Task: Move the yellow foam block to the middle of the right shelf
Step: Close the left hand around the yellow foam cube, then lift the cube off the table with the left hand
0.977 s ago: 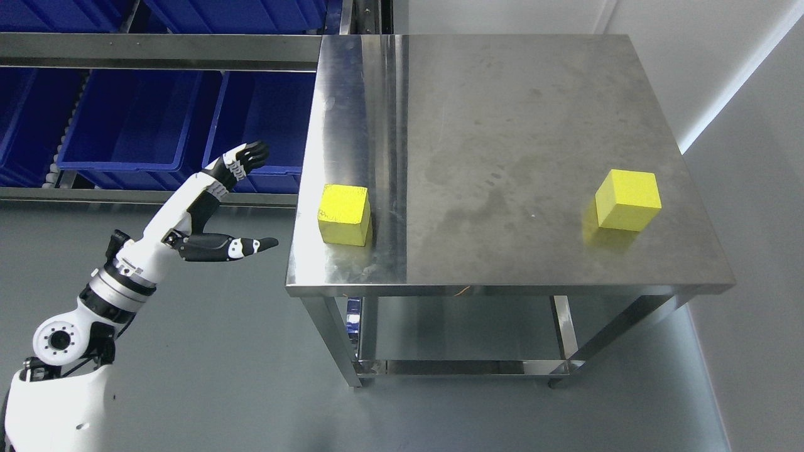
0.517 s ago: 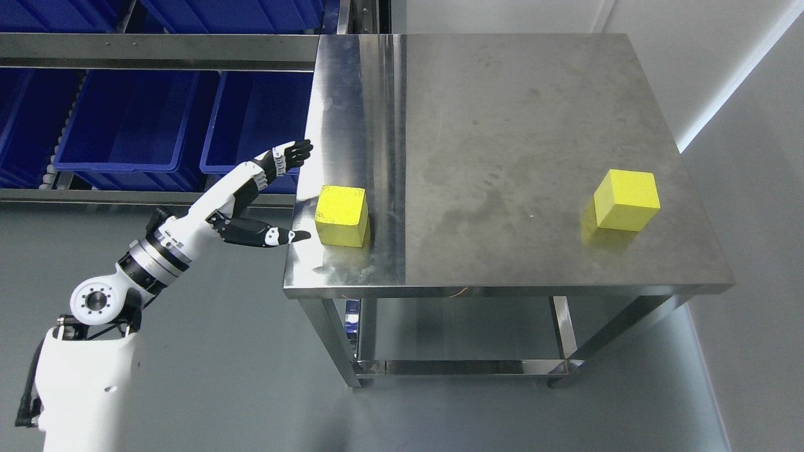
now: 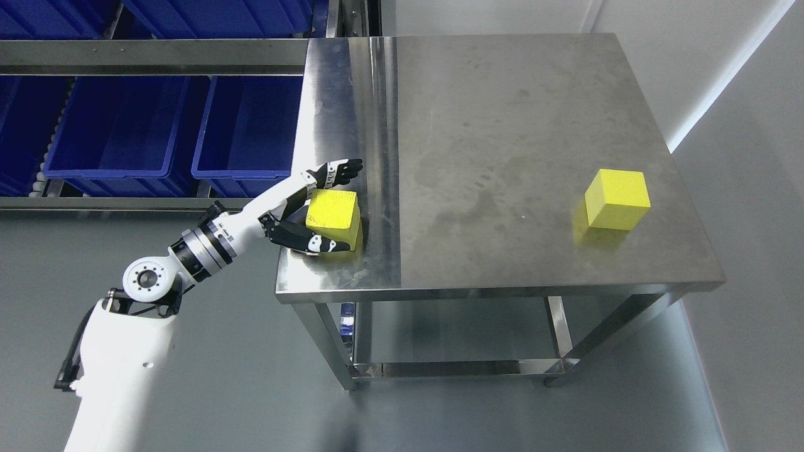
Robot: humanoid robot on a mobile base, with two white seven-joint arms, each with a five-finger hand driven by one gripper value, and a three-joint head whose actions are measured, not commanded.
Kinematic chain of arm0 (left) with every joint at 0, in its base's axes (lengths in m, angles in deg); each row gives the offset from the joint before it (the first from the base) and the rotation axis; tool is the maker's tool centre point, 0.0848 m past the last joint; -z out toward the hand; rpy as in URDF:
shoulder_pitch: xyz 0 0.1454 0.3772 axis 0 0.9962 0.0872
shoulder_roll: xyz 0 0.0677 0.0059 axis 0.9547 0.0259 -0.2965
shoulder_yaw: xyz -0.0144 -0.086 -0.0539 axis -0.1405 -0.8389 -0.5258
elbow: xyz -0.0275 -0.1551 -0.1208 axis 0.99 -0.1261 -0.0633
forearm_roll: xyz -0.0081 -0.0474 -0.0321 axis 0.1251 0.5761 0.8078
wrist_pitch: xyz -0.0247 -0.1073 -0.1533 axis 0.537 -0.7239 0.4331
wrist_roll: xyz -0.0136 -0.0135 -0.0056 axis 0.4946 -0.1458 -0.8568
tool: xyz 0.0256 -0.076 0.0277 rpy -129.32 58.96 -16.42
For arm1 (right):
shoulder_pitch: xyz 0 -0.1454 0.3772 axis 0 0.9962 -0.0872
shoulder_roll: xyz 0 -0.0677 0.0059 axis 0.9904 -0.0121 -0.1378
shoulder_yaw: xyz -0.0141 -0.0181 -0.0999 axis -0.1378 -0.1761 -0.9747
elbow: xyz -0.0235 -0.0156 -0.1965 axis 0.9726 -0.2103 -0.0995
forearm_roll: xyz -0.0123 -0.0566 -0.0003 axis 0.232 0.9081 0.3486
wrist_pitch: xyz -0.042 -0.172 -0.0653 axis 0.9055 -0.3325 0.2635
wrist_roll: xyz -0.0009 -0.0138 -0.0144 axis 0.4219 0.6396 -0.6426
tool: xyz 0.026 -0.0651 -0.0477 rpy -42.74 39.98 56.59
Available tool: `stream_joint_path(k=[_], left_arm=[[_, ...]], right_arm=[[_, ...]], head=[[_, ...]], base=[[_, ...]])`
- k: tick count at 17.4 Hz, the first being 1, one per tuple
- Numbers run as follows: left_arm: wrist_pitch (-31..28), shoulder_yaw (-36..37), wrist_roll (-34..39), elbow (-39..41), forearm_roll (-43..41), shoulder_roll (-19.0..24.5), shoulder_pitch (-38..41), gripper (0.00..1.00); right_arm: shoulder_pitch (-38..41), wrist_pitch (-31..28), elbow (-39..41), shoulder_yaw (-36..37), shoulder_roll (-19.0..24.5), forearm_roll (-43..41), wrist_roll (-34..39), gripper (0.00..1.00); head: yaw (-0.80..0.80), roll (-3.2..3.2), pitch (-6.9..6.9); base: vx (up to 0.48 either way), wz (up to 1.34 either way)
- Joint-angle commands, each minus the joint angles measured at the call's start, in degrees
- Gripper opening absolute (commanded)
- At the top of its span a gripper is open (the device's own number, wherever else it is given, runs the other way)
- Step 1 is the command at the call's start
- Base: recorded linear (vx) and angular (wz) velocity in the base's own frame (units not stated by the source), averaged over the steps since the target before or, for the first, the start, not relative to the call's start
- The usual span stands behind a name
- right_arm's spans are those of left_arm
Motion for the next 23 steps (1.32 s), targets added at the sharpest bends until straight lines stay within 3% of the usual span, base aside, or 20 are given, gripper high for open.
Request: stream_joint_path(k=[1,4,7,8,10,12,15,17,20,23], left_arm=[[0.1,6.6,0.0,-7.0,-3.0,-0.1,-1.3,0.97],[1.4,5.0,0.0,-7.0,-2.8,-0.5,-1.3,0.82],[7.5,-4.0,-0.1,-7.0,-2.6,-8.3,0.1,0.38],[9.2,-6.1,-0.1,-7.0,-2.6,-10.8,0.8,0.31],[10.8,-8.2,0.2,-6.2,-2.0,-14.1,0.4,0.30],[11.1,-10.9,1.6,-3.4,3.0,-14.1,-2.0,0.31],[13.0,-12.4,14.1,-1.3,13.7,-14.1,-5.5,0.32],[18.5,-12.4,22.3,-1.2,14.3,-14.1,-4.4,0.32],[20.2,-13.1,31.5,-0.5,14.3,-14.1,-1.5,0.32],[20.2,-14.6,32.9,1.2,14.3,-14.1,1.6,0.32]], right_arm=[[-0.1,0.0,1.0,0.0,-1.0,0.0,0.0,1.00],[-0.1,0.0,1.0,0.0,-1.0,0.0,0.0,1.00],[-0.2,0.0,1.0,0.0,-1.0,0.0,0.0,1.00],[-0.2,0.0,1.0,0.0,-1.0,0.0,0.0,1.00],[-0.2,0.0,1.0,0.0,-1.0,0.0,0.0,1.00],[-0.2,0.0,1.0,0.0,-1.0,0.0,0.0,1.00],[-0.2,0.0,1.0,0.0,-1.0,0.0,0.0,1.00],[-0.1,0.0,1.0,0.0,-1.0,-0.1,0.0,1.00],[-0.2,0.0,1.0,0.0,-1.0,0.0,0.0,1.00],[-0.2,0.0,1.0,0.0,-1.0,0.0,0.0,1.00]], head=[[0.00,0.00,0.00],[0.00,0.00,0.00],[0.00,0.00,0.00],[0.00,0.00,0.00],[0.00,0.00,0.00],[0.00,0.00,0.00],[0.00,0.00,0.00],[0.00,0.00,0.00],[0.00,0.00,0.00],[0.00,0.00,0.00]], base=[[-0.001,0.03],[-0.004,0.05],[-0.003,0.03],[-0.004,0.02],[-0.002,0.01],[0.002,0.01],[-0.002,0.00],[-0.002,-0.09],[-0.002,-0.01],[-0.016,0.04]])
